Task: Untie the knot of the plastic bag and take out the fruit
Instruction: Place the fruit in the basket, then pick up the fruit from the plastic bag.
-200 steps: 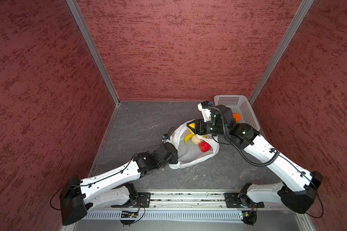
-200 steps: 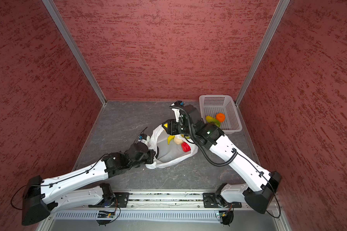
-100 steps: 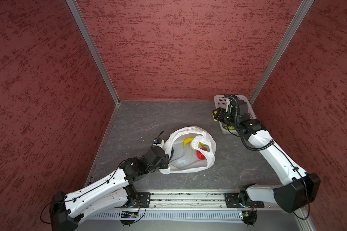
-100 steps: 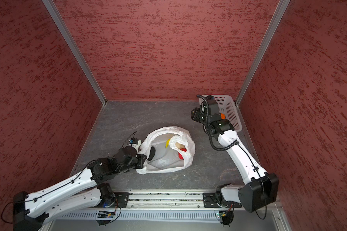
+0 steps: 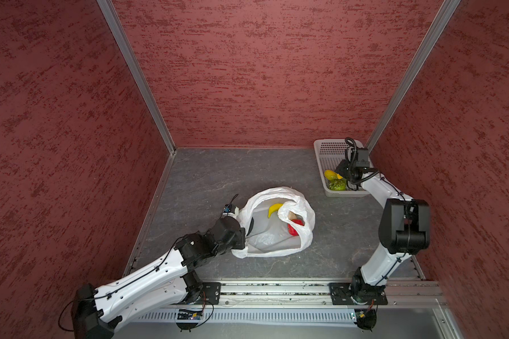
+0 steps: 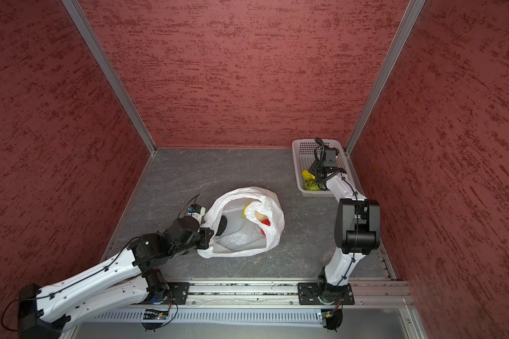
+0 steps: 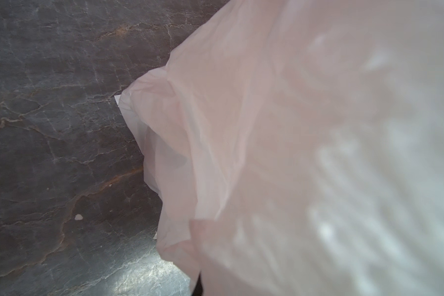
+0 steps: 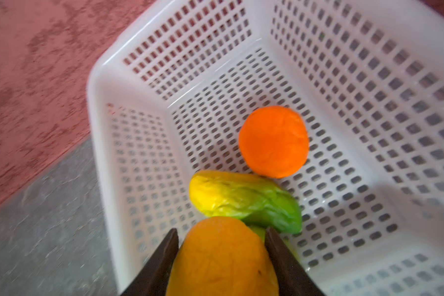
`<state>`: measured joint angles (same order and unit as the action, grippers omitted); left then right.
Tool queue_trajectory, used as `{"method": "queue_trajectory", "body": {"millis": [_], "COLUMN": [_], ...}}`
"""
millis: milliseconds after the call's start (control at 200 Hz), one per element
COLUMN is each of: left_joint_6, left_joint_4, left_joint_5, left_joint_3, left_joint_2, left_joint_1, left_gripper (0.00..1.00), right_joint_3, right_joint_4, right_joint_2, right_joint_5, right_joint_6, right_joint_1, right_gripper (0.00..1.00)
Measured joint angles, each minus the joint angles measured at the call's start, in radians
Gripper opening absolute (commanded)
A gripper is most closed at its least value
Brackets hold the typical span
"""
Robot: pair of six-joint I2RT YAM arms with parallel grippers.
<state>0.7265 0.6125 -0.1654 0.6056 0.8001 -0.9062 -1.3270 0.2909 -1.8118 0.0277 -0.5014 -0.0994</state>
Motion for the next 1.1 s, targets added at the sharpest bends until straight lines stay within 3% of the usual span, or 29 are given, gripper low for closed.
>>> {"method": "queue_trajectory", "body": {"millis": [105,255,331,561,756,1102], "left_joint_6": [0.014,0.028,0.028,0.028,0.028,0.028], "left_joint_4": [0.002,0.005,0.006,0.008,0.008,0.024], "left_joint_5": [-0.005,-0.019,-0.020,-0.024,-0.027,-0.051], "left_joint_3": [0.002,0.011,0.017,0.026,0.031,0.068], "left_joint_2": [0.000,0.005,0.013,0.017,0.017,0.017], "left_joint_1": [-0.003,-0.009,-0.010,-0.010,-0.010,-0.011], "left_gripper": [0.00,0.00,0.00,0.00,0.00,0.00], "right_joint_3": [-0.057,-0.107,-0.113,-0.109,-0.074,-0.015], "right_joint_4": [-0.001,0.003,0.007,0.015,0.040,0.151], "right_joint_2": [-0.066,-0.108,-0.111,-0.104,-0.014,0.296], "right_joint_5": [0.010,0.041,0.057,0.066,0.028,-0.098], "right_joint_6": [0.008,0.021,0.027,0.035,0.039,0.039], "right_joint_1": [-0.047,-0.080,-0.079,-0.073,-0.051,0.188], "right_gripper": [0.59,0.79,0.84,0.86,0.86,0.87]}}
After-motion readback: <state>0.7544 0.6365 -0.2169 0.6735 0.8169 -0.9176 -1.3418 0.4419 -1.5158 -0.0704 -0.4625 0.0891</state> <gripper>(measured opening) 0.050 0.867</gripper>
